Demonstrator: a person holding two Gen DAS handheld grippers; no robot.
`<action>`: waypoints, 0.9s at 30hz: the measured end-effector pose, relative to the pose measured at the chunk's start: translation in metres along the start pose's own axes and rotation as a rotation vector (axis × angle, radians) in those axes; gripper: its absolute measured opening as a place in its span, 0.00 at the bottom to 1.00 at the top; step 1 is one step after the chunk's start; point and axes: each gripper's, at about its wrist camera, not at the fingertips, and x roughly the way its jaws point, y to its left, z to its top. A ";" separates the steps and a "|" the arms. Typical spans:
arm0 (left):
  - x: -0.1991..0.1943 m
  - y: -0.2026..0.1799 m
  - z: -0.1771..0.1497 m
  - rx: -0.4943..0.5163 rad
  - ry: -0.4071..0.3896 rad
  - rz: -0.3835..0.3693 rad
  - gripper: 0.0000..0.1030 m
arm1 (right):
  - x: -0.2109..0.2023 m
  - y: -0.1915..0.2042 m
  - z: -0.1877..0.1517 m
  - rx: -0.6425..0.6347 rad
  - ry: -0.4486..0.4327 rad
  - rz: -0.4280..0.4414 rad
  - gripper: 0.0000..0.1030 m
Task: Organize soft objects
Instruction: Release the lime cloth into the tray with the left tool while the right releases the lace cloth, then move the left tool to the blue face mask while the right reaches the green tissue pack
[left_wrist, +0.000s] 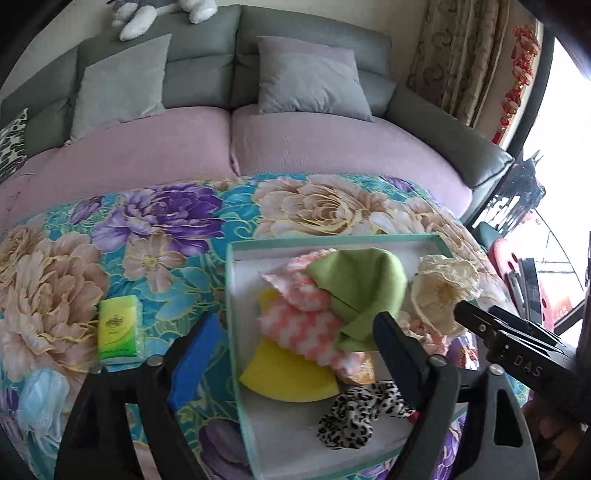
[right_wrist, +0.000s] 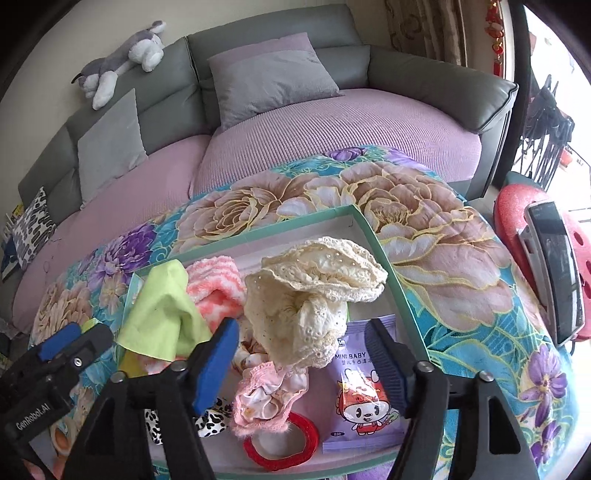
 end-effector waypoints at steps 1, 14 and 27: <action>-0.002 0.008 0.001 -0.014 0.000 0.037 0.92 | -0.001 0.002 0.000 -0.010 -0.003 -0.008 0.83; -0.039 0.138 -0.022 -0.271 0.025 0.370 0.92 | -0.015 0.045 -0.007 -0.102 -0.032 -0.019 1.00; -0.111 0.231 -0.057 -0.479 -0.034 0.449 0.92 | -0.049 0.149 -0.028 -0.258 -0.036 0.149 1.00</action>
